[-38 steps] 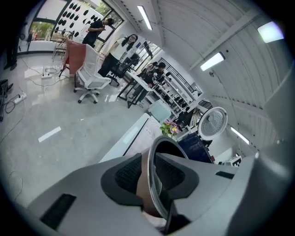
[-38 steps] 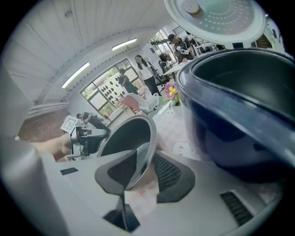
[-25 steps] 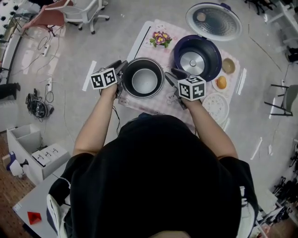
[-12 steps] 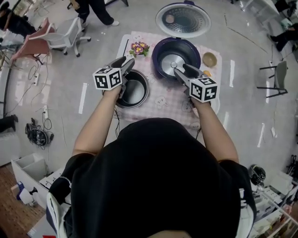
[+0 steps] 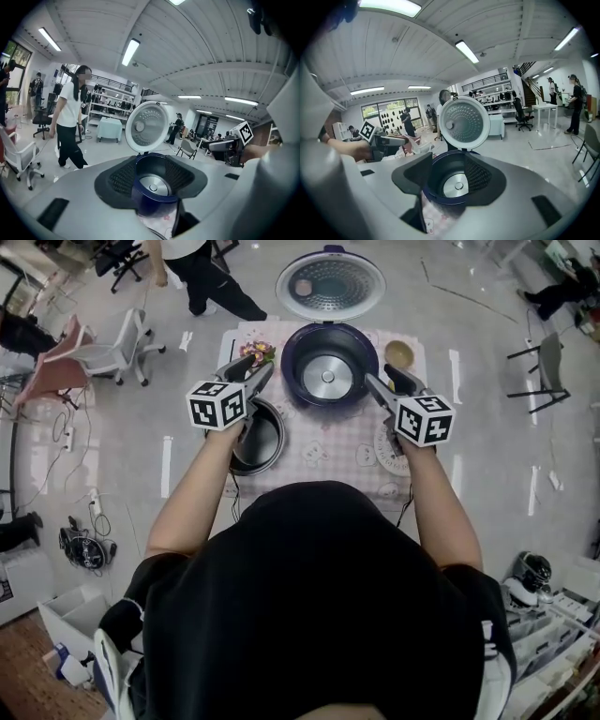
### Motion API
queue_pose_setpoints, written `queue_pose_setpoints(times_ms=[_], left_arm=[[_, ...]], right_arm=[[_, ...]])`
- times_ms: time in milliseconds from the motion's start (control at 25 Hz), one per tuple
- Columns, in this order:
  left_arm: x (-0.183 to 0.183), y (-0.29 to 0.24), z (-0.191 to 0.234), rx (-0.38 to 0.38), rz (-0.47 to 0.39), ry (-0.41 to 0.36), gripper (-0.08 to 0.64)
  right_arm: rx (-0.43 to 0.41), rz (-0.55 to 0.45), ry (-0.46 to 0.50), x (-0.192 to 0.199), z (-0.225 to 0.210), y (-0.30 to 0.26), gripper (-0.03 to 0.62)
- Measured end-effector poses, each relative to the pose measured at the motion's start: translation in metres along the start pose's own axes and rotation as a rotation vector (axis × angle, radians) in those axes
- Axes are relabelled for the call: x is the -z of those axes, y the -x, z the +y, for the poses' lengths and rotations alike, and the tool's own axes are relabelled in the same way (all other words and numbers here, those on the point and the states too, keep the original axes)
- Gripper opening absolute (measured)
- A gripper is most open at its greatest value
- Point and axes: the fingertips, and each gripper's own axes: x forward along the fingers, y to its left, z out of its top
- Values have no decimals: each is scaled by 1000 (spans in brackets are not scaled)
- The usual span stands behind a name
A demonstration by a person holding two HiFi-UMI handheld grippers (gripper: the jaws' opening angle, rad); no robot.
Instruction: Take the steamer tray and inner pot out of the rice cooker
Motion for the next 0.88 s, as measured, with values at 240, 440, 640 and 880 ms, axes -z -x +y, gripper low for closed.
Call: queue_pose_setpoints(times_ms=[240,440,640,880], left_arm=[[-16,-15,-27,46,-10,-75,213],[-25,-26,-43,77,-13,-112,213],[-26,-35,-53,100,-8,-125,213],[-25,-45,-68,137,1,-139,213]], right_arm=[[64,-32,-10,-5,-27,26,222],[105,-50,-17,-6,-42,44,222],[134,-62,-32,-5,-51,56,222],[159,-65,-49,0,-58,66,221]])
